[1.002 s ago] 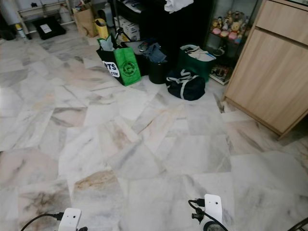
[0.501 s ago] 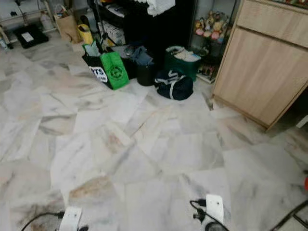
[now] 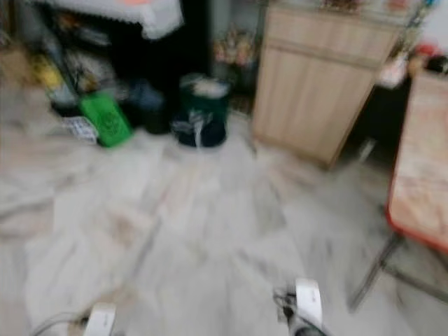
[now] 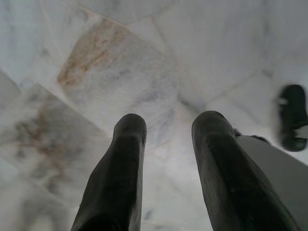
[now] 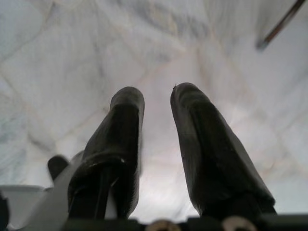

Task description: Setting the table

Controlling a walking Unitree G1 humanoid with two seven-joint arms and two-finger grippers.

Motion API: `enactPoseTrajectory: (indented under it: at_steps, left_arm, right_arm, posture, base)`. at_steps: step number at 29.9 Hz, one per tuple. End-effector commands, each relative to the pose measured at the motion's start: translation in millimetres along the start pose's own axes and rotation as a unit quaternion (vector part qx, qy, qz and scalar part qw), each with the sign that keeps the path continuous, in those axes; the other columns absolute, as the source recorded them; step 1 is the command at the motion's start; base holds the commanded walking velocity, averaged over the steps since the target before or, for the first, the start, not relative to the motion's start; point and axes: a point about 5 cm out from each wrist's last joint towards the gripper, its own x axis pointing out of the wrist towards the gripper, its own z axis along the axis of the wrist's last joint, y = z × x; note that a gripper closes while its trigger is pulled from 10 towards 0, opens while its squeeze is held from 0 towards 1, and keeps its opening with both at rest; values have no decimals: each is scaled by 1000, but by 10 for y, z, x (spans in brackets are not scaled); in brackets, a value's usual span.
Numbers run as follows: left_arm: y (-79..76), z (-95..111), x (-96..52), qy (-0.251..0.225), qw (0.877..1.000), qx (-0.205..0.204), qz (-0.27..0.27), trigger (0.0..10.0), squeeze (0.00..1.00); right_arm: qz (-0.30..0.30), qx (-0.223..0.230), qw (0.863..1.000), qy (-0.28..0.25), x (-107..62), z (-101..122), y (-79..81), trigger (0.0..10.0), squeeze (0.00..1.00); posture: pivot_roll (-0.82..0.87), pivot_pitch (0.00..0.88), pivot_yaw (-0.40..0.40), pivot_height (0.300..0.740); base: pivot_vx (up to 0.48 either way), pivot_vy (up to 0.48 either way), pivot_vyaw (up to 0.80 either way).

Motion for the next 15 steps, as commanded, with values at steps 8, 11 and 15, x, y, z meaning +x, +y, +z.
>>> enactPoseTrajectory:
  at_steps: [8,11,15]
  left_arm:
    - [73,229,51,-8,999,-44,-25,10000,0]
    - [70,228,51,-8,999,-43,-25,10000,0]
    - [72,229,51,-9,999,-41,-26,10000,0]
  right_arm:
    - [21,62,998,5,22,11,163,10000,0]
    - [20,62,998,5,22,11,160,10000,0]
    - [20,61,998,5,22,10,162,10000,0]
  posture:
    - [-75,109,61,740]
    - [-74,109,61,740]
    - [-72,110,61,740]
  base:
    - [0,0,-757]
    - [0,0,-756]
    - [0,0,-756]
